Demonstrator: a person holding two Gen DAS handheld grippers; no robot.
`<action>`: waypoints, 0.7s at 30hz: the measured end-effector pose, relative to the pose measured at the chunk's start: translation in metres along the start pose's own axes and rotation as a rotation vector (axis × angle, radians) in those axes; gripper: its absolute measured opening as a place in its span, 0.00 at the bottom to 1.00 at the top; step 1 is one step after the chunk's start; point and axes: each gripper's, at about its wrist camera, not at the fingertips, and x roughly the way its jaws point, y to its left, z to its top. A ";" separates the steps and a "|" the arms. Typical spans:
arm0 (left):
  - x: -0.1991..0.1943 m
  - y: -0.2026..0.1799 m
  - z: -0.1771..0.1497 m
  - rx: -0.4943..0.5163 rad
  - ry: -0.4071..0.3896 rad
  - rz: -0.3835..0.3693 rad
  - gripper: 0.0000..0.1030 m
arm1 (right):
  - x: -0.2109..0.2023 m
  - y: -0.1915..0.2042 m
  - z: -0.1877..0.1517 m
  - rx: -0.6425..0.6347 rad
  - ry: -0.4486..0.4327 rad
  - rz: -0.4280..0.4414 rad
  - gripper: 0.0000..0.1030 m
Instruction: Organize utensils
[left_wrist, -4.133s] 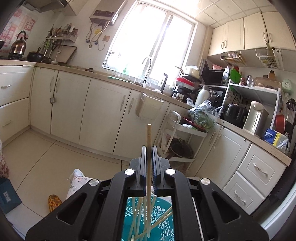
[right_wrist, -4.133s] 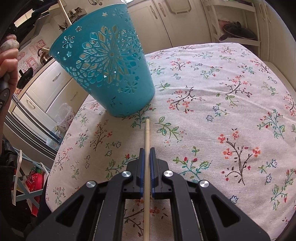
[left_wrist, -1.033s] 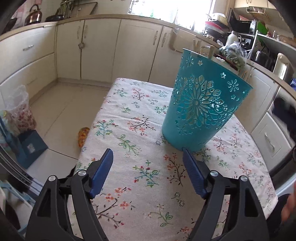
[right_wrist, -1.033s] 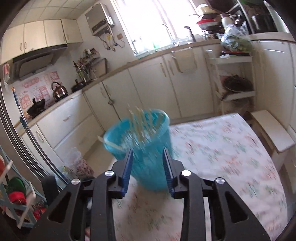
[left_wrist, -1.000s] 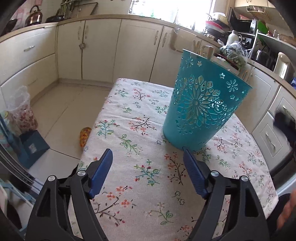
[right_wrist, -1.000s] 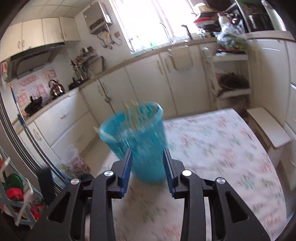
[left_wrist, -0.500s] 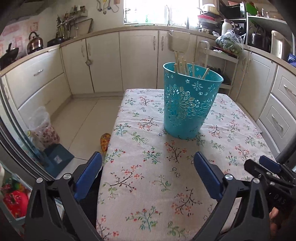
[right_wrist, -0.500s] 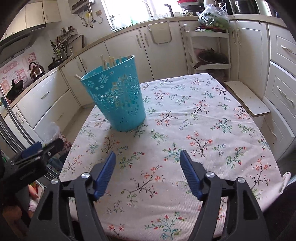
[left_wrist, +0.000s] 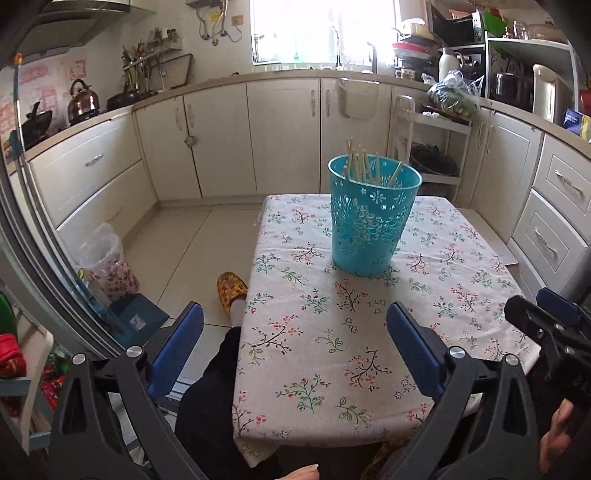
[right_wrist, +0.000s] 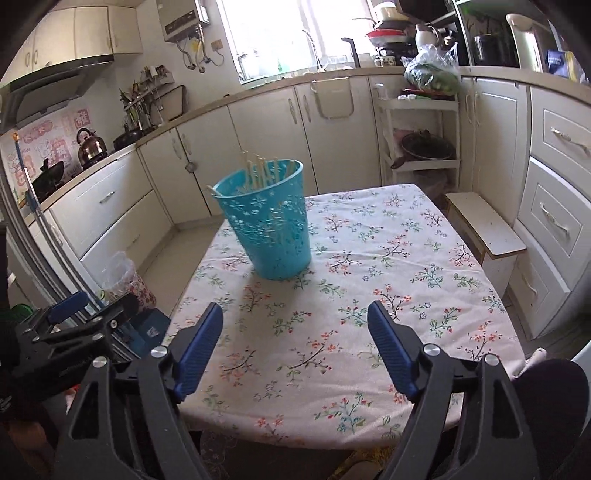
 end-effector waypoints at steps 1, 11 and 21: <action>-0.006 0.001 0.001 0.000 -0.007 -0.003 0.93 | -0.007 0.004 -0.001 -0.003 -0.006 0.007 0.78; -0.044 0.010 0.012 -0.019 -0.060 -0.028 0.93 | -0.044 0.026 -0.012 -0.007 -0.051 0.021 0.85; -0.026 0.001 -0.002 0.042 0.057 0.034 0.93 | -0.023 0.009 -0.036 0.083 0.010 -0.030 0.85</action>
